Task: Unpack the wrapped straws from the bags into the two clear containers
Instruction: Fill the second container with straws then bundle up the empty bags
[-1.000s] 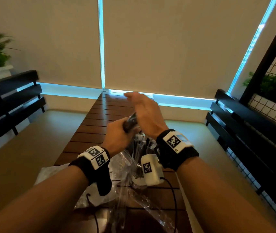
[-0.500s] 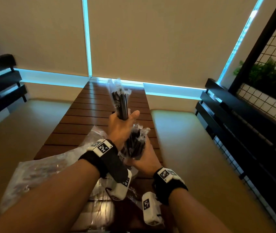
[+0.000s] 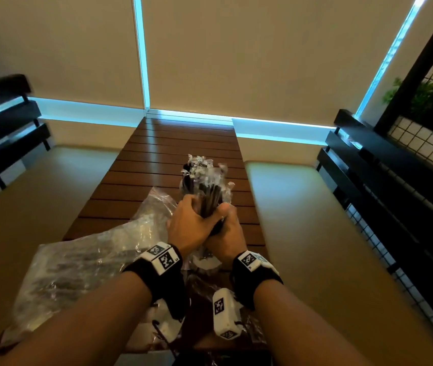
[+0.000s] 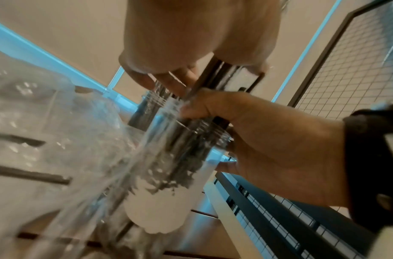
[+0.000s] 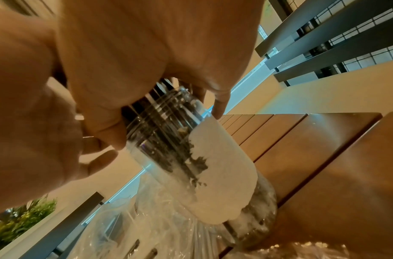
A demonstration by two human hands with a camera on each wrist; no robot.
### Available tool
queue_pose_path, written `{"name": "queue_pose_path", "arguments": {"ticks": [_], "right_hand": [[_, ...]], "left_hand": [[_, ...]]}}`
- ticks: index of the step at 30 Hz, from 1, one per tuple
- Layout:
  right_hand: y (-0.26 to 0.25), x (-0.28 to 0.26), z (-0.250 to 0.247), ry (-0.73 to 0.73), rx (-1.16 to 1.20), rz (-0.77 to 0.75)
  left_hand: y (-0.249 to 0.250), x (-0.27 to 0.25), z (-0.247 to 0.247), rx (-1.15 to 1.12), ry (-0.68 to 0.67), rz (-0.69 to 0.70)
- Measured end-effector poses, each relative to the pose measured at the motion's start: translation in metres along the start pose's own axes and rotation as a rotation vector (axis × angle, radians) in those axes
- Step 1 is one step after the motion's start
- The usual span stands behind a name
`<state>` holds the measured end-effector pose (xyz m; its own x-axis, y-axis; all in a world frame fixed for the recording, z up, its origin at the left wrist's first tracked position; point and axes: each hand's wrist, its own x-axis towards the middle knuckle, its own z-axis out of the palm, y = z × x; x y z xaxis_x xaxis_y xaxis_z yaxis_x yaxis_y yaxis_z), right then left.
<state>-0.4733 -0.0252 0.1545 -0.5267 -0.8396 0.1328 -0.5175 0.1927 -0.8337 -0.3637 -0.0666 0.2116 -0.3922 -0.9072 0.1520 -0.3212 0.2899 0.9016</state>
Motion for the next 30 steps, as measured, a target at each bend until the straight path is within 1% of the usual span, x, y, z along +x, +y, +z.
{"name": "queue_pose_path", "arguments": {"ticks": [1,3,4,5,7,9,10,12,13,14,16,17,18,19,20,21,24,25,28,30], "right_hand": [[0.014,0.006,0.006,0.003,-0.005,0.018],[0.019,0.008,0.008,-0.013,-0.046,0.016],[0.015,0.005,0.006,-0.013,-0.06,0.007],[0.002,-0.003,-0.001,-0.013,-0.061,0.008],[-0.013,-0.015,-0.01,0.019,-0.046,0.014],[-0.016,-0.02,-0.015,0.011,-0.016,0.034],[-0.017,-0.02,-0.014,0.006,-0.01,0.038],[-0.019,-0.019,-0.013,0.011,-0.001,0.033],[-0.019,-0.016,-0.011,0.016,-0.015,0.04],[-0.019,-0.015,-0.01,0.017,-0.021,0.043],[-0.018,-0.014,-0.011,0.011,-0.033,0.026],[-0.019,-0.016,-0.013,0.013,-0.046,0.005],[-0.02,-0.018,-0.016,0.002,-0.051,-0.012],[-0.019,-0.02,-0.019,-0.012,-0.043,-0.011],[-0.019,-0.022,-0.02,-0.022,-0.023,0.004],[-0.02,-0.025,-0.022,-0.025,0.001,0.011],[-0.02,-0.027,-0.02,0.009,0.086,-0.008],[-0.021,-0.028,-0.019,0.019,0.091,-0.011],[-0.023,-0.029,-0.019,0.023,0.018,-0.012],[-0.025,-0.03,-0.02,0.029,-0.01,-0.001]], "left_hand": [[0.004,-0.002,-0.006,-0.041,-0.045,-0.028],[0.01,-0.003,-0.016,-0.095,-0.122,-0.049],[0.014,-0.005,-0.022,-0.074,-0.122,-0.02],[0.02,-0.006,-0.028,-0.029,-0.09,0.028],[0.038,-0.004,-0.037,0.065,0.021,0.17],[0.063,0.003,-0.044,0.135,0.086,0.377],[0.075,0.008,-0.046,0.198,0.077,0.495],[0.097,0.016,-0.046,0.403,-0.006,0.709],[0.102,0.018,-0.044,0.506,-0.071,0.775],[0.103,0.018,-0.041,0.593,-0.15,0.798],[0.088,0.015,-0.033,0.75,-0.338,0.736],[0.074,0.011,-0.029,0.825,-0.421,0.676],[0.059,0.008,-0.026,0.869,-0.476,0.61],[0.045,0.005,-0.025,0.881,-0.494,0.554],[0.036,0.004,-0.026,0.876,-0.479,0.529],[0.032,0.005,-0.027,0.863,-0.441,0.537],[0.036,0.01,-0.028,0.782,-0.329,0.639],[0.037,0.01,-0.028,0.755,-0.335,0.641],[0.023,0.004,-0.023,0.738,-0.457,0.554],[0.011,0.001,-0.019,0.708,-0.46,0.524]]}}
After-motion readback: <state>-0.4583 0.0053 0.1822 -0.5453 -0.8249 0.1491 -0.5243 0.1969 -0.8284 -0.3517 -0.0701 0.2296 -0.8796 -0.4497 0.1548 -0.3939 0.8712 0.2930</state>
